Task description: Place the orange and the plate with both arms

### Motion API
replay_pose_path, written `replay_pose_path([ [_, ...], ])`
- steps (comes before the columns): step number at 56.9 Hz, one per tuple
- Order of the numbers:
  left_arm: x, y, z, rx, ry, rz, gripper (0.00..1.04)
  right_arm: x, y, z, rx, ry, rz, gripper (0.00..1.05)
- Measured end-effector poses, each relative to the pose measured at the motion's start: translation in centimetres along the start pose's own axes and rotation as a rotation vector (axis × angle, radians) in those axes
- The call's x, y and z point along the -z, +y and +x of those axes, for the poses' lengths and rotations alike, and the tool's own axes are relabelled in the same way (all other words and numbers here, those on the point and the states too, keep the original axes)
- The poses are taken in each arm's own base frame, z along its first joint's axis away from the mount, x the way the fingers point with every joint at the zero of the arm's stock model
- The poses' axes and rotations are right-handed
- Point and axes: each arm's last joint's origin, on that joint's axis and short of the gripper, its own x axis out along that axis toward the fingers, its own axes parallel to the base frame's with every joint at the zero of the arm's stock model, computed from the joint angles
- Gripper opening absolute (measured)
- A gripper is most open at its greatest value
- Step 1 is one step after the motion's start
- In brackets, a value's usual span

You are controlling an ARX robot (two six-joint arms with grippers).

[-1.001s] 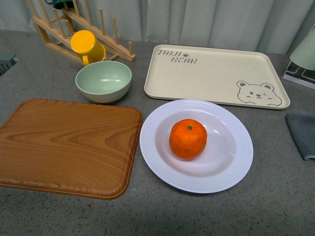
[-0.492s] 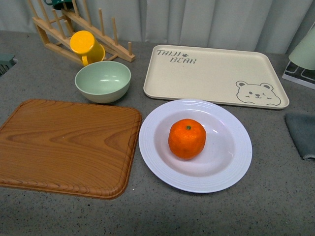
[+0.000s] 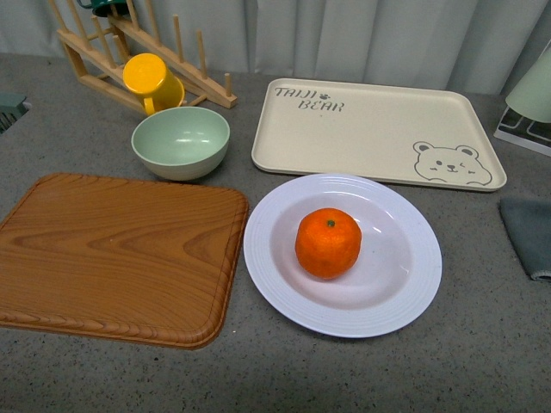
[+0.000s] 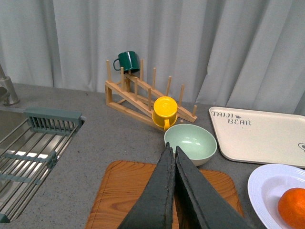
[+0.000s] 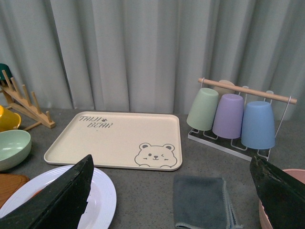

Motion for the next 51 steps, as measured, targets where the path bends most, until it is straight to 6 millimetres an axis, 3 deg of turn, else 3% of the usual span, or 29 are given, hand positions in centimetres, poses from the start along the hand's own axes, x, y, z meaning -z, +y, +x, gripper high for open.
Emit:
replay_pose_path([
  [24,0.3,0.0,-1.5,0.001,0.008,0.000,0.06,0.0,0.0,0.0,0.000,0.000,0.000,0.96],
  [30,0.3,0.0,-1.5,0.001,0.008,0.000,0.25,0.0,0.0,0.0,0.000,0.002,0.000,0.96],
  [37,0.3,0.0,-1.5,0.001,0.008,0.000,0.47,0.4,0.0,0.6,0.014,0.206,-0.076,0.96],
  [44,0.3,0.0,-1.5,0.001,0.008,0.000,0.68,0.3,-0.1,2.5,-0.018,0.269,-0.046,0.96],
  [51,0.3,0.0,-1.5,0.001,0.008,0.000,0.90,-0.8,-1.0,6.1,-0.044,0.320,0.080,0.96],
])
